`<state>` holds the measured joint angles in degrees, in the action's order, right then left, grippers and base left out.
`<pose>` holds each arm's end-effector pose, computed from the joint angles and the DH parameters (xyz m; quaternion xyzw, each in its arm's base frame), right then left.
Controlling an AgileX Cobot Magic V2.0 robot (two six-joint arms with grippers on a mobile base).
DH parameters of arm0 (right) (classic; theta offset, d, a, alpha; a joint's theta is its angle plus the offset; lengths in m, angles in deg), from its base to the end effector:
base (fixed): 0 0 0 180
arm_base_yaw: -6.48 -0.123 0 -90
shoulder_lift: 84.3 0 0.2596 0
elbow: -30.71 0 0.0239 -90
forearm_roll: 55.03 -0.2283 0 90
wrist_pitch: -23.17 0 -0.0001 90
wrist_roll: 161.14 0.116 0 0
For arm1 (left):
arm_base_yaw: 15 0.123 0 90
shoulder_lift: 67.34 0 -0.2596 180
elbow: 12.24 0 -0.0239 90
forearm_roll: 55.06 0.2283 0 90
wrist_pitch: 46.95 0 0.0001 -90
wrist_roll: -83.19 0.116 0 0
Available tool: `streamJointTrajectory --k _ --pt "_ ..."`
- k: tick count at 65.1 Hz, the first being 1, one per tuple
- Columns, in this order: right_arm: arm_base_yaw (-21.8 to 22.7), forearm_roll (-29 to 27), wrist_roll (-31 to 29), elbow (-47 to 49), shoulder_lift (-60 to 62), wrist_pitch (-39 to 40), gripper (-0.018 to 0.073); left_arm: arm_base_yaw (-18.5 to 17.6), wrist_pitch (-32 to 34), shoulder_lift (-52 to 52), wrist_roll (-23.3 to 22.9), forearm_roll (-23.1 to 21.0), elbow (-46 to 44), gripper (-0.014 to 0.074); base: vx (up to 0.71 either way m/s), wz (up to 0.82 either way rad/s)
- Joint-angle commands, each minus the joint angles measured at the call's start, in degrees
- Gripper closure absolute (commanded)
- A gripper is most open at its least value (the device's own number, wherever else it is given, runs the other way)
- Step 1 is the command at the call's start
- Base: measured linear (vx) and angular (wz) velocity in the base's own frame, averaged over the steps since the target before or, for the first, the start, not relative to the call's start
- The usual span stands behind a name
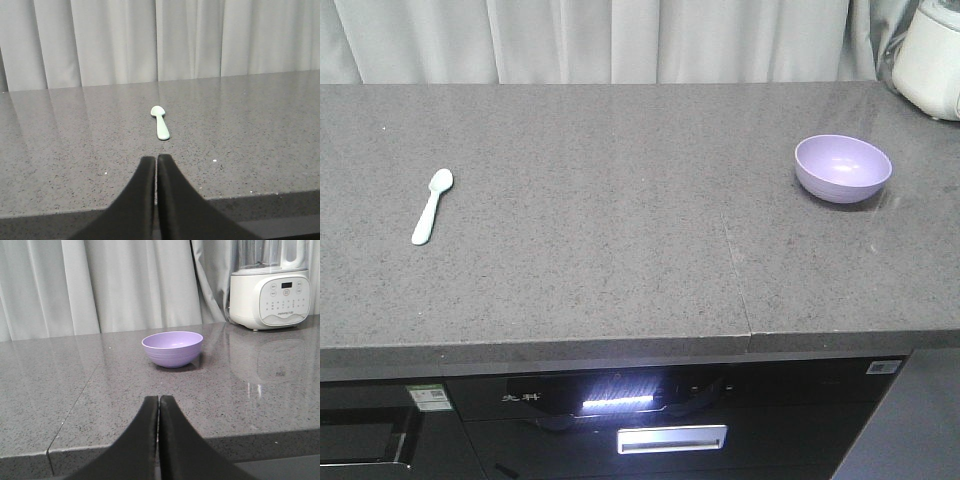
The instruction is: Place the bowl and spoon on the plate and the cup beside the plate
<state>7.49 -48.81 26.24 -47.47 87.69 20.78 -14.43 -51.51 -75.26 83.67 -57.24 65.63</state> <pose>0.0851 -0.0020 0.2010 0.0149 0.6980 -0.0006 0.7159 0.0848 0.0005 0.1986 -0.0129 0.7091 -0.0080 0.7049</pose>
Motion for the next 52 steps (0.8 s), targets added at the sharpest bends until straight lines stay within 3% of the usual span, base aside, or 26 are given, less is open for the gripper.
streamJointTrajectory --k 1,52 --pt "0.36 0.56 -0.34 -0.76 0.79 4.2 0.0561 0.13 3.87 0.96 -0.48 -0.06 1.75 0.0602 0.05 0.01" --pt "0.36 0.56 -0.34 -0.76 0.79 4.2 0.0561 0.13 3.87 0.96 -0.48 -0.06 1.75 0.0602 0.04 0.0"
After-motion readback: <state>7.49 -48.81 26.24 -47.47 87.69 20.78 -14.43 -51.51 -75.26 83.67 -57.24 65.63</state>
